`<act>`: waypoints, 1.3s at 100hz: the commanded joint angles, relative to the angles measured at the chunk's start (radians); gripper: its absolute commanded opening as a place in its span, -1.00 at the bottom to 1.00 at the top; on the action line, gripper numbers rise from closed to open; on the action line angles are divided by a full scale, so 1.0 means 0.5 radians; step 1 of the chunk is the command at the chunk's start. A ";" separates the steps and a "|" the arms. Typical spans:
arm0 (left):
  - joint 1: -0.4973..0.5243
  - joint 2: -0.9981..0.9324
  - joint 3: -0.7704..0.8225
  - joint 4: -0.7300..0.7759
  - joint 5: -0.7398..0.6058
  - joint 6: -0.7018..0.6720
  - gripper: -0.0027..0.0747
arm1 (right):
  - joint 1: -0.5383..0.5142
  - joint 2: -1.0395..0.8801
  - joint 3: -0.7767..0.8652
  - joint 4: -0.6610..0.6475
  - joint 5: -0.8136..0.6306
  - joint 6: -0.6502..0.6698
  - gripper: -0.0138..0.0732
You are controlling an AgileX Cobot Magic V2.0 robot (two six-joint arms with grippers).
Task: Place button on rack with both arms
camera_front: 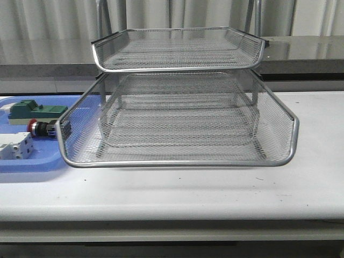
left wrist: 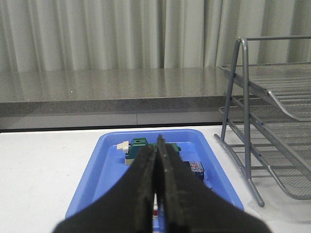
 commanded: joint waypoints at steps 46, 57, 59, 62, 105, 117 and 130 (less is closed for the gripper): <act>0.009 -0.063 0.095 0.002 -0.146 -0.012 -0.98 | -0.016 -0.244 -0.079 -0.068 -0.062 0.016 -0.54; 0.009 -0.063 0.095 0.002 -0.146 -0.012 -0.98 | -0.016 -0.244 -0.079 -0.064 -0.062 0.016 -0.83; 0.009 -0.063 0.095 0.002 -0.146 -0.012 -0.98 | -0.016 -0.244 -0.079 -0.064 -0.060 0.016 -0.86; 0.009 -0.063 0.095 0.002 -0.146 -0.012 -0.98 | -0.016 -0.244 -0.079 -0.063 -0.060 0.016 -0.84; 0.009 -0.063 0.095 0.002 -0.146 -0.012 -0.98 | -0.016 -0.244 -0.076 -0.063 -0.055 0.016 -0.84; 0.009 -0.063 0.095 0.002 -0.146 -0.012 -0.98 | -0.016 -0.244 -0.076 -0.063 -0.055 0.016 -0.84; 0.009 -0.063 0.095 0.002 -0.146 -0.012 -0.98 | -0.016 -0.244 -0.076 -0.063 -0.055 0.016 -0.84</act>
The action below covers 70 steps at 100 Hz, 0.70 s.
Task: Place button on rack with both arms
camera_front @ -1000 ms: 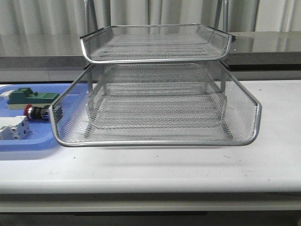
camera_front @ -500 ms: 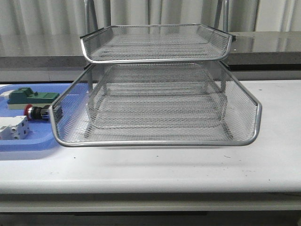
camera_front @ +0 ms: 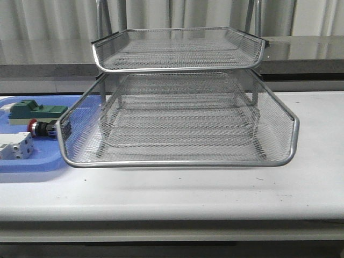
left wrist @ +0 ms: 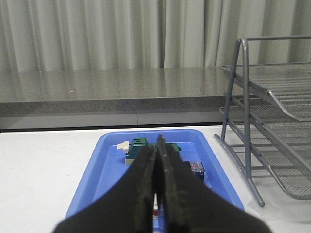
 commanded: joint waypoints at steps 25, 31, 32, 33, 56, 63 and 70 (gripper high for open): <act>0.009 -0.063 0.095 0.002 -0.146 -0.012 -0.98 | -0.016 0.023 -0.066 -0.009 -0.125 0.000 -0.84; 0.009 -0.063 0.095 0.002 -0.146 -0.012 -0.98 | -0.016 0.023 -0.066 -0.009 -0.125 0.000 -0.84; 0.009 -0.063 0.095 0.002 -0.146 -0.012 -0.98 | -0.016 0.023 -0.066 -0.009 -0.125 0.000 -0.84; 0.009 -0.063 0.095 0.002 -0.146 -0.012 -0.98 | -0.016 0.023 -0.066 -0.009 -0.125 0.000 -0.84; 0.009 -0.063 0.028 -0.122 -0.062 -0.012 -0.98 | -0.016 0.023 -0.066 -0.009 -0.125 0.000 -0.84; 0.009 -0.030 -0.065 -0.166 0.113 -0.012 -0.98 | -0.016 0.023 -0.066 -0.009 -0.125 0.000 -0.84; 0.009 0.041 -0.153 -0.197 0.184 -0.012 -0.98 | -0.016 0.023 -0.066 -0.009 -0.125 0.000 -0.84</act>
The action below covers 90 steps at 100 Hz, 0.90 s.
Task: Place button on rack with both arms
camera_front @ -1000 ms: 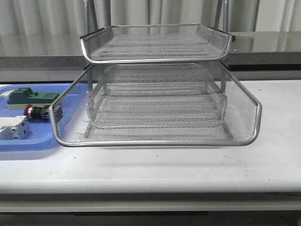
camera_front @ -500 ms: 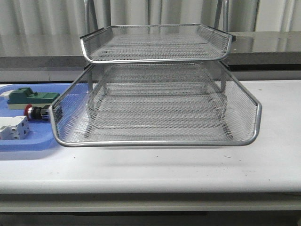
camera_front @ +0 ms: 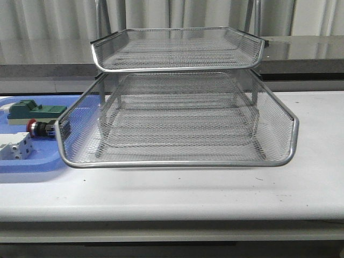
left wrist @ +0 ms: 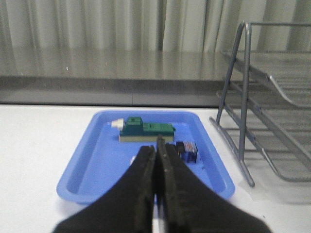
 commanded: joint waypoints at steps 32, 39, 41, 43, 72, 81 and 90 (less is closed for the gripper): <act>0.004 0.822 -0.783 -0.125 0.273 -0.012 -0.98 | -0.016 0.023 -0.066 -0.007 -0.125 0.000 -0.84; 0.004 1.040 -0.978 -0.121 0.454 -0.012 -0.98 | -0.016 0.023 -0.066 -0.007 -0.125 0.000 -0.84; 0.004 1.105 -1.036 -0.116 0.488 -0.005 -0.98 | -0.016 0.023 -0.066 -0.007 -0.125 0.000 -0.84; 0.004 1.169 -1.093 -0.110 0.537 0.004 -0.98 | -0.016 0.023 -0.066 -0.007 -0.125 0.000 -0.84; 0.004 1.968 -1.742 -0.106 1.132 0.435 -0.98 | -0.016 0.023 -0.066 -0.007 -0.125 0.000 -0.84; 0.004 2.184 -1.892 -0.106 1.235 0.538 -0.98 | -0.016 0.023 -0.066 -0.007 -0.125 0.000 -0.84; 0.004 2.331 -1.984 -0.106 1.250 0.620 -0.98 | -0.016 0.023 -0.066 -0.007 -0.125 0.000 -0.84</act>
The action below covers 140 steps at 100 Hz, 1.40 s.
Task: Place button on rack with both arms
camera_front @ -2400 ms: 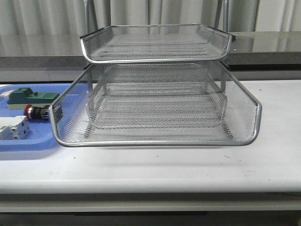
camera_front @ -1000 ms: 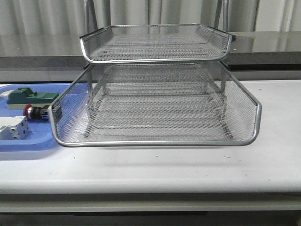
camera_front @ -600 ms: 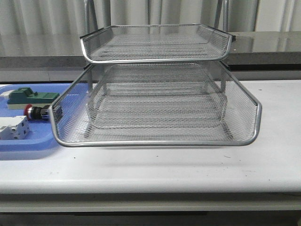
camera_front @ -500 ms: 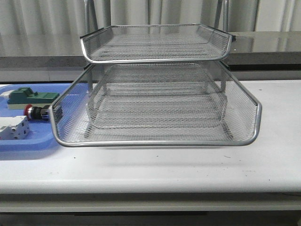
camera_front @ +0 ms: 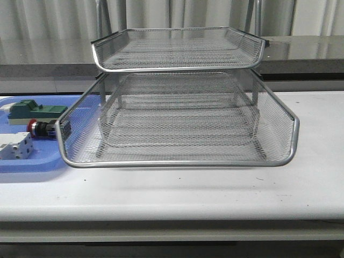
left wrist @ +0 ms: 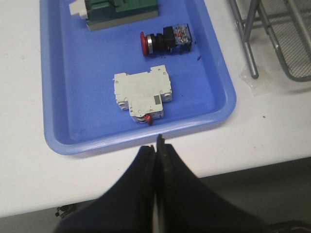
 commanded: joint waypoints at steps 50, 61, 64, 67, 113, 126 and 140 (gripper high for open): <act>0.004 0.416 -0.299 -0.110 0.012 0.490 0.07 | -0.016 0.023 -0.066 -0.007 -0.125 0.000 -0.84; 0.004 0.416 -0.299 -0.110 -0.004 0.495 0.69 | -0.016 0.023 -0.066 -0.007 -0.123 0.000 -0.84; 0.004 0.416 -0.299 -0.110 -0.013 0.495 0.76 | -0.016 0.023 -0.066 -0.007 -0.123 0.000 -0.84; 0.004 0.416 -0.299 -0.110 -0.030 0.495 0.79 | -0.016 0.023 -0.066 -0.007 -0.123 0.000 -0.84; 0.004 0.521 -0.414 -0.223 -0.125 0.660 0.66 | -0.016 0.023 -0.066 -0.007 -0.123 0.000 -0.84; -0.004 0.751 -0.651 -0.223 0.083 0.790 0.66 | -0.016 0.023 -0.066 -0.007 -0.121 0.000 -0.84; -0.047 1.013 -0.926 -0.223 0.201 1.065 0.66 | -0.016 0.023 -0.066 -0.007 -0.117 0.000 -0.84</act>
